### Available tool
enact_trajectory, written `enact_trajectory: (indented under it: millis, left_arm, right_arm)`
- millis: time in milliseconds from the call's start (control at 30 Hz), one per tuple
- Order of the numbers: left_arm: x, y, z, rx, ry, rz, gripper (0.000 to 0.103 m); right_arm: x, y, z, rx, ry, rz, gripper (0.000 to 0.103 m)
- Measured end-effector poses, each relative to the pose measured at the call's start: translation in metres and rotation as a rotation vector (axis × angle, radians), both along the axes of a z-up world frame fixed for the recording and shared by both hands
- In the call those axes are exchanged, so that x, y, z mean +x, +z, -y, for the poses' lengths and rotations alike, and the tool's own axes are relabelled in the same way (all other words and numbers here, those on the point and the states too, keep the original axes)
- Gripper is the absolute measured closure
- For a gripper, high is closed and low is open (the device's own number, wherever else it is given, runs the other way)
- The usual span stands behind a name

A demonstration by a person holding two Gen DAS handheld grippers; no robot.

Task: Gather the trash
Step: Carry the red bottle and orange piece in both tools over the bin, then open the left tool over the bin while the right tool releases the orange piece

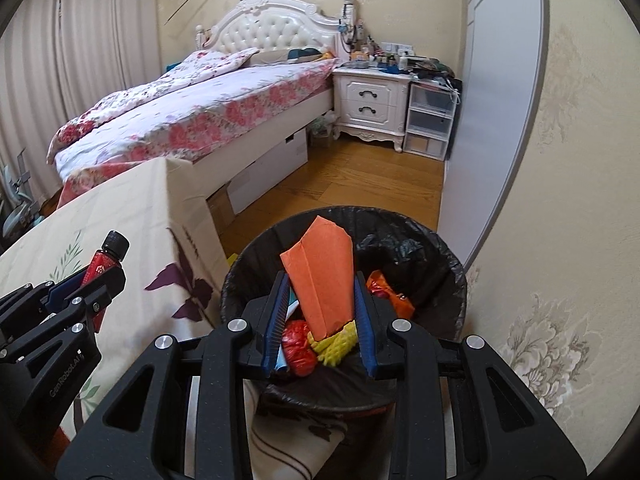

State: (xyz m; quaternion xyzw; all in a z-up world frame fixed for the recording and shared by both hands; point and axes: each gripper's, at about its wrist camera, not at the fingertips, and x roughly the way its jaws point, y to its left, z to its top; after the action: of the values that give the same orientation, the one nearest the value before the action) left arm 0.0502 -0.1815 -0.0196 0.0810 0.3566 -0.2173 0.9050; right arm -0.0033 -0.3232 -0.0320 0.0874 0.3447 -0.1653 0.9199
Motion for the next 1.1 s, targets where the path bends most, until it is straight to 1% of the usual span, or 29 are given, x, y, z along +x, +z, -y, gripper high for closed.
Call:
enact_trajectory:
  millis: [467,733,967,1033,1067,1100]
  left_arm:
    - [0.032,-0.014,0.051,0.048,-0.053,0.003,0.078]
    - [0.046,-0.018,0.066,0.061,-0.063,-0.011,0.078]
    - [0.048,-0.022,0.074,0.073,-0.073,-0.017,0.078]
    - [0.049,-0.023,0.075,0.08,-0.077,-0.021,0.072]
    - [0.049,-0.024,0.075,0.083,-0.076,-0.022,0.062]
    - [0.05,-0.023,0.076,0.081,-0.075,-0.021,0.056]
  right_arm:
    - [0.024,-0.014,0.032,0.019,-0.07,-0.002,0.072]
    - [0.033,-0.024,0.047,0.036,-0.104,-0.011,0.072]
    - [0.036,-0.029,0.053,0.041,-0.122,-0.021,0.071]
    - [0.038,-0.029,0.054,0.039,-0.126,-0.023,0.071]
    - [0.038,-0.03,0.054,0.038,-0.129,-0.023,0.071]
    - [0.038,-0.03,0.054,0.039,-0.13,-0.025,0.07]
